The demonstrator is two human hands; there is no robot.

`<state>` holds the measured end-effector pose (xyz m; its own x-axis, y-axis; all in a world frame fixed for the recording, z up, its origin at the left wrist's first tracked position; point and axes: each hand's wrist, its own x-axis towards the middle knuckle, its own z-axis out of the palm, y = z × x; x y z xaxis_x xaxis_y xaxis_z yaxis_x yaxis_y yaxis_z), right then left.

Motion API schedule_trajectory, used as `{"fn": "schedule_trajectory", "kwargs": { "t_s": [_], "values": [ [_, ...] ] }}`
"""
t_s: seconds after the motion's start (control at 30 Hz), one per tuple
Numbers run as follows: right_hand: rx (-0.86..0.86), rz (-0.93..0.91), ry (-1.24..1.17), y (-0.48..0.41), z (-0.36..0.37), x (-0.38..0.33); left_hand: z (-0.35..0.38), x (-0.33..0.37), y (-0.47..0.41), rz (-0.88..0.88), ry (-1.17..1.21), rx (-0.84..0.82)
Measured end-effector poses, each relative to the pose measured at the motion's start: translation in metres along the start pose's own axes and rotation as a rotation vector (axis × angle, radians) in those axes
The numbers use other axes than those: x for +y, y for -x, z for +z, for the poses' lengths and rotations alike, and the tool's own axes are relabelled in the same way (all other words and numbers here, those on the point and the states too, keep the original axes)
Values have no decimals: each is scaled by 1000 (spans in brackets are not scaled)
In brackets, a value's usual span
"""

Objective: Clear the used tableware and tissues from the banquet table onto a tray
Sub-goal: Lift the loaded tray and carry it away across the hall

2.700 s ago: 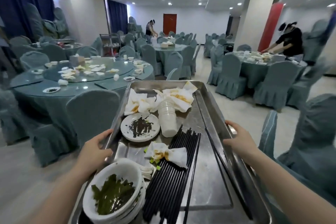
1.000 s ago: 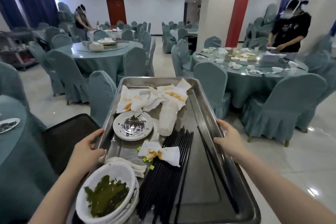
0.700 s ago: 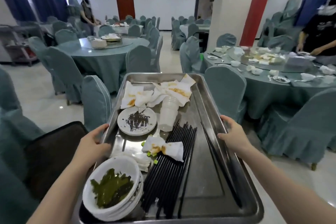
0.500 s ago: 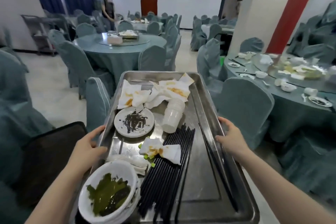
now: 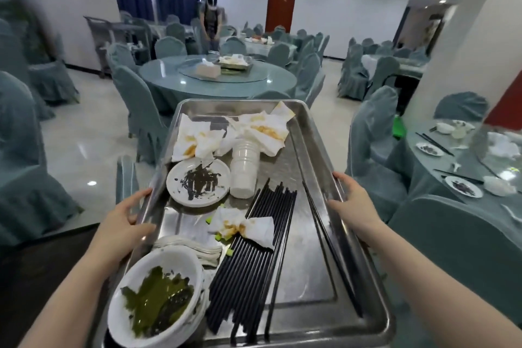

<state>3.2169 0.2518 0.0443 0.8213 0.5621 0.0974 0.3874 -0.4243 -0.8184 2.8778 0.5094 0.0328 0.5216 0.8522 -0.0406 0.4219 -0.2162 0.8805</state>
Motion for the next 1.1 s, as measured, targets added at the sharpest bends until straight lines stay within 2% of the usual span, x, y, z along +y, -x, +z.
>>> {"fn": "schedule_trajectory", "kwargs": {
  "t_s": [0.23,0.43,0.7,0.87,1.1],
  "values": [
    [-106,-24,-56,-192,26,-3,46,31,-151,-54,-7,23],
    [-223,-156,9,-361,91,-33,54,53,-263,-114,-16,193],
    [-405,-246,-41,-557,226,-96,19,39,-417,-183,47,390],
    [-398,-269,-58,-652,315,-137,-22,21,-533,-239,19,436],
    [-535,-261,-105,-788,434,-190,-60,5,-671,-281,19,479]
  ]
}}
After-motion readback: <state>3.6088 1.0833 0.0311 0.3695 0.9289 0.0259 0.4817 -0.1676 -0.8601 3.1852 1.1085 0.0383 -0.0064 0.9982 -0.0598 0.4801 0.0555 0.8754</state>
